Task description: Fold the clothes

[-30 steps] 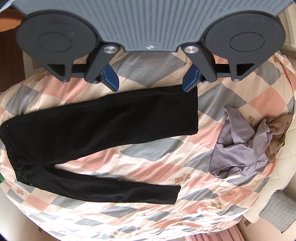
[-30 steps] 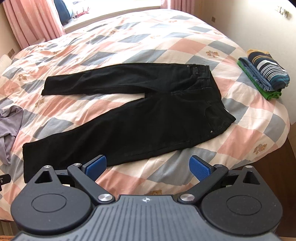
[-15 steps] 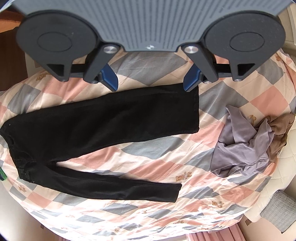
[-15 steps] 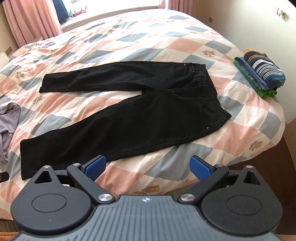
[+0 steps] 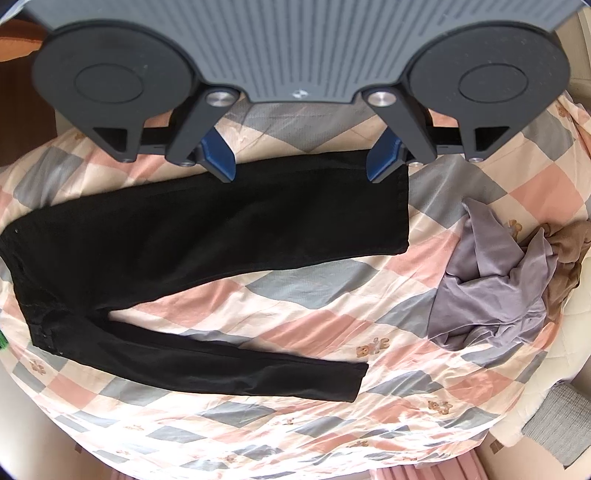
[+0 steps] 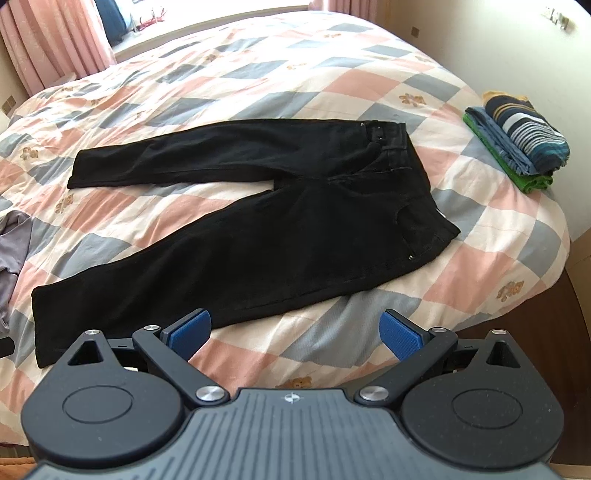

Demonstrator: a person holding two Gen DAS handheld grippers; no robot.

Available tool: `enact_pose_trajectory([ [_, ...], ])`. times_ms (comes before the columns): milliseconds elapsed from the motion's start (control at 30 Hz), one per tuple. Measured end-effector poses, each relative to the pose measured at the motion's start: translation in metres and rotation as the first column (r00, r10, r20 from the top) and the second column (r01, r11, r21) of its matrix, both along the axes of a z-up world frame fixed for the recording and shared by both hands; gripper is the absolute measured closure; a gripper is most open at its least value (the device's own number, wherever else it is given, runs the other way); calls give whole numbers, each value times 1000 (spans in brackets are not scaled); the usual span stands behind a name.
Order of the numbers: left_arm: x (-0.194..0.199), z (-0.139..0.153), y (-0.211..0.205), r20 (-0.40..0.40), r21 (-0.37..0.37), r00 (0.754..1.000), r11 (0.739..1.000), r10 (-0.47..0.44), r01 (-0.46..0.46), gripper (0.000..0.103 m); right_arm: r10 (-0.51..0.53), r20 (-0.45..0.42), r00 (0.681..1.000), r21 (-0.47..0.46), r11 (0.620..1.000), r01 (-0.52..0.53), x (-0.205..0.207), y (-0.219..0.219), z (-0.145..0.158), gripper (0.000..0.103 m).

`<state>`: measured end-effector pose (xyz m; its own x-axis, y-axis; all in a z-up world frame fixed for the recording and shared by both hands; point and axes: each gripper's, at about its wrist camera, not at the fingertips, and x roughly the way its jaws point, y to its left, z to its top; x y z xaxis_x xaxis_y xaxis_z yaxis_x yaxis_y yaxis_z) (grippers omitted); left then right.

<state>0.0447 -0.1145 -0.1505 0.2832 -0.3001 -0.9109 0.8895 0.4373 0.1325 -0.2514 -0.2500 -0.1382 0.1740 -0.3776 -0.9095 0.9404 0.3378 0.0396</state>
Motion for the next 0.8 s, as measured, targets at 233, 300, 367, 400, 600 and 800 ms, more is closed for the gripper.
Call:
enact_pose_trajectory([
  [233,2,-12,-43,-9,41,999,998,51,-50,27,43,3,999,55,998,-43,5,-46,-17,3],
  [300,-1,-14,-61,-12,49,998,997,59,-59,27,49,6,999,76,996,-49,5,-65,-23,3],
  [367,-4,-18,-80,-22,52,997,996,70,-68,27,53,10,999,94,994,-54,3,-88,-28,3],
  [400,-3,-21,-89,-30,54,996,996,78,-76,27,55,11,998,102,993,-56,2,-101,-32,3],
  [600,-14,-33,-149,-60,69,991,991,121,-116,27,66,9,998,146,987,-67,-7,-177,-50,3],
  [800,-15,-54,-200,-83,46,991,994,101,-98,28,121,113,986,197,970,-141,-23,-243,-81,5],
])
